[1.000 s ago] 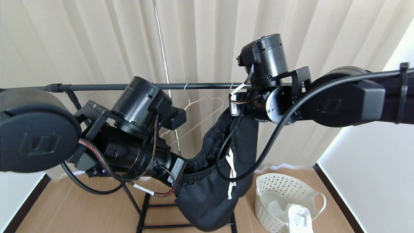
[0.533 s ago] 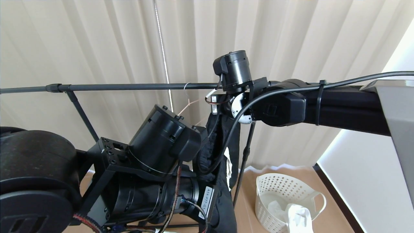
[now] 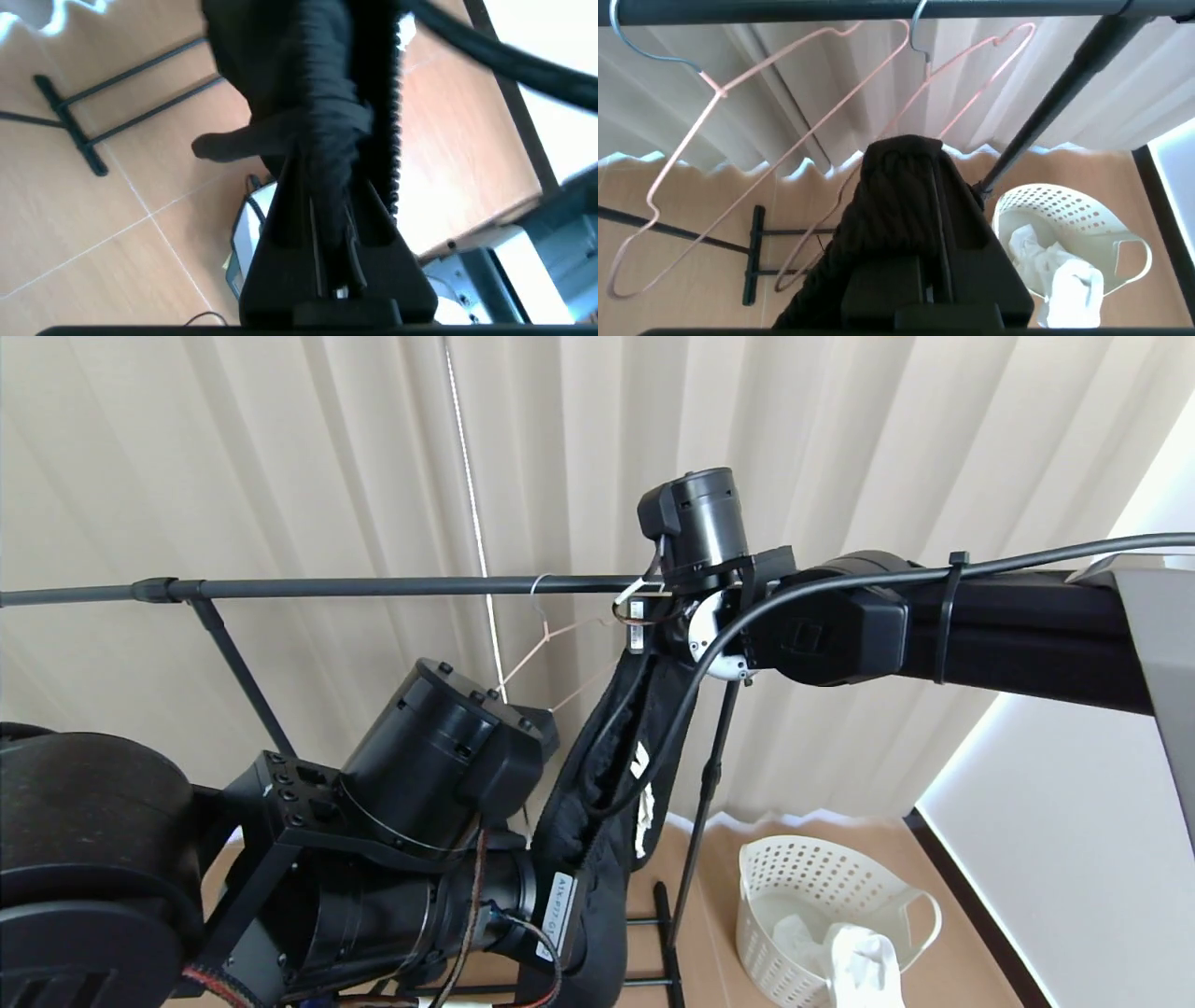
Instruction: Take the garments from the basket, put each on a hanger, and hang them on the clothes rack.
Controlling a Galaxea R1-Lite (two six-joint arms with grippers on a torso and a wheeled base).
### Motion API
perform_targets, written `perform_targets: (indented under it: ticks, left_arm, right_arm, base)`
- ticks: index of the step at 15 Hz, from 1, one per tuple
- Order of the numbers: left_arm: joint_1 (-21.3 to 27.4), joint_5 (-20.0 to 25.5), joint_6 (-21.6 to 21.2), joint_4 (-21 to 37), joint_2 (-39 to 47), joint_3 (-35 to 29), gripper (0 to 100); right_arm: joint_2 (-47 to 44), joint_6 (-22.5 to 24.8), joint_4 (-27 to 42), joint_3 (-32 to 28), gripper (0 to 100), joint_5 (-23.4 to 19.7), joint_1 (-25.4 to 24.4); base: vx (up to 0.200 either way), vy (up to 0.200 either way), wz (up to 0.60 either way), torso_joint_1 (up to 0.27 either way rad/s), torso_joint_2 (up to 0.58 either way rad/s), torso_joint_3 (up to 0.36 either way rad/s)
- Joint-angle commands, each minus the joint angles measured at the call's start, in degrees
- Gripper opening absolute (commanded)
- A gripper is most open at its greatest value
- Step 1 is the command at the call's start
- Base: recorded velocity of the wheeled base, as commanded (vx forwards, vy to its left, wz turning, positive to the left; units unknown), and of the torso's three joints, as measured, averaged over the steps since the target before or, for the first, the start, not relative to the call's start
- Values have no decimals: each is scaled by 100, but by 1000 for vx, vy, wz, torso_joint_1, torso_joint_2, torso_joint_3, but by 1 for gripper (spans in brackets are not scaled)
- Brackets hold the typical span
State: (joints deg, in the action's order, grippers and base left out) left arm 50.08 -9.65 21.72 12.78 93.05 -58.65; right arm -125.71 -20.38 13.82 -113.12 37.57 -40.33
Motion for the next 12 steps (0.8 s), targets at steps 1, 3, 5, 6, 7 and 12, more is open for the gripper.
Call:
perform_targets:
  ticks: [1, 3, 5, 6, 7, 12]
  left_arm:
    - [-640, -45, -28, -12, -182, -24, 0]
    - [-965, -45, -107, -205, -121, -191, 0]
    - [-1237, -63, -274, -443, 222, -490, 0]
    - [-1264, -80, -283, -495, 354, -665, 0]
    - [-1264, -89, -292, -495, 495, -920, 0]
    - [-1352, -265, -300, -495, 1558, -2362, 0]
  right_arm:
    - [1084, -18, -29, 1020, 0, -4, 148]
    - [1734, -18, -64, 1828, 0, -22, 148]
    - [2191, -18, -64, 2523, 0, -13, 157]
    - [2367, -18, -64, 2769, 0, -13, 148]
    - [2551, -18, -64, 3059, 0, -13, 148]
    - [3096, -18, -64, 4403, 0, -127, -63]
  base:
    - [0, 0, 0, 0, 0, 0]
    - [0, 0, 0, 0, 0, 0]
    - [0, 0, 0, 0, 0, 0]
    - [0, 0, 0, 0, 0, 0]
    - [0, 0, 0, 0, 0, 0]
    - [0, 0, 0, 0, 0, 0]
